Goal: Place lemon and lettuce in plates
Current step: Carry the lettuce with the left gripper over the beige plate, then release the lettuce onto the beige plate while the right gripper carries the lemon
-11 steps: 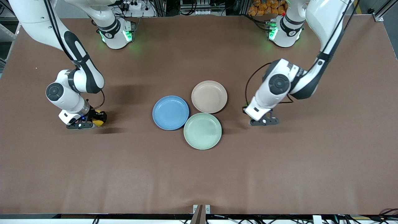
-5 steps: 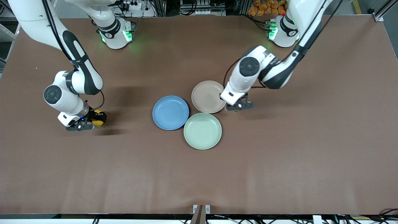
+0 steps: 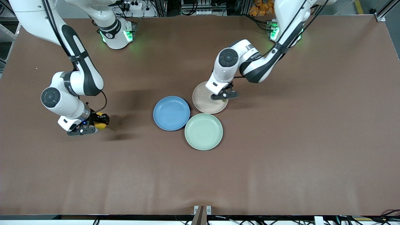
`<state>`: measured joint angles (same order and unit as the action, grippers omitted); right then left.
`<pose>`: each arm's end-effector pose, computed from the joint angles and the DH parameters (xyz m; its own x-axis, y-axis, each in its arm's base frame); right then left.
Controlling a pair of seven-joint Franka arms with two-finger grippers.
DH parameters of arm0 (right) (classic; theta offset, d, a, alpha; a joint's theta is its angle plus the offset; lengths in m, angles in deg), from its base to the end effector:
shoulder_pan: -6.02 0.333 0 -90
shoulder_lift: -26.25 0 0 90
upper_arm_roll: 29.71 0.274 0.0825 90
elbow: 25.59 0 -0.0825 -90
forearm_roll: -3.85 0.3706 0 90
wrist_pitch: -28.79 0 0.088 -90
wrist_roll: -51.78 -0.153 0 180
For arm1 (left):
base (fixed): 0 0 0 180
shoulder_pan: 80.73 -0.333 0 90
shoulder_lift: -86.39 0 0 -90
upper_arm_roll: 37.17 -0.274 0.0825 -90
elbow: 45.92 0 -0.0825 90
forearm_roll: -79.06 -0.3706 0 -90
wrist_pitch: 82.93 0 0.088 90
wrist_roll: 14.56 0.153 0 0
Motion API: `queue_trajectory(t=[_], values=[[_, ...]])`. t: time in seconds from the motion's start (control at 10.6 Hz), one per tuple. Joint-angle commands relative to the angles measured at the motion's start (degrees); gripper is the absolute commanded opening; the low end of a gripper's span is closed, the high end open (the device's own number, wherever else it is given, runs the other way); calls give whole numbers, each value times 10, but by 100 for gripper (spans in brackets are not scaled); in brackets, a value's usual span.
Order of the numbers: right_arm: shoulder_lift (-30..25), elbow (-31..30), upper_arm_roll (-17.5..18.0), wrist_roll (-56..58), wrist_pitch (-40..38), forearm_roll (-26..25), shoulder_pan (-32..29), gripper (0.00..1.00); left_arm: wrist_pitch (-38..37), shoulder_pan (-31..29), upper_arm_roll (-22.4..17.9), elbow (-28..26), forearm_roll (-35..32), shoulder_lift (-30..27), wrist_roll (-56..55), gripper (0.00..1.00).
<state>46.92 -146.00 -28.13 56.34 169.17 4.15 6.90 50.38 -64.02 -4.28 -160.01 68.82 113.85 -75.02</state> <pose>0.5565 0.0247 0.1698 0.9931 0.1166 -0.0111 0.1164 -0.9931 -0.0139 0.3711 -0.4370 0.1768 0.9850 0.1037 -0.1383 0.1076 -0.9940 0.0207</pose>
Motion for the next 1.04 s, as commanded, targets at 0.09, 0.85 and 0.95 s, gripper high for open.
queue_trajectory(t=[0.09, 0.85, 0.95], values=[[-10, 39, 48, -88, -55, 8, 8, 40, 7, 15, -2, 24, -17, 28, -35, 0], [-4, 50, 52, -334, -56, 7, 169, 41, 3, -9, -19, 46, -19, 20, -25, 100], [-2, 50, 52, -355, -54, 7, 183, 41, 3, -10, -39, 66, -20, 21, -15, 100]])
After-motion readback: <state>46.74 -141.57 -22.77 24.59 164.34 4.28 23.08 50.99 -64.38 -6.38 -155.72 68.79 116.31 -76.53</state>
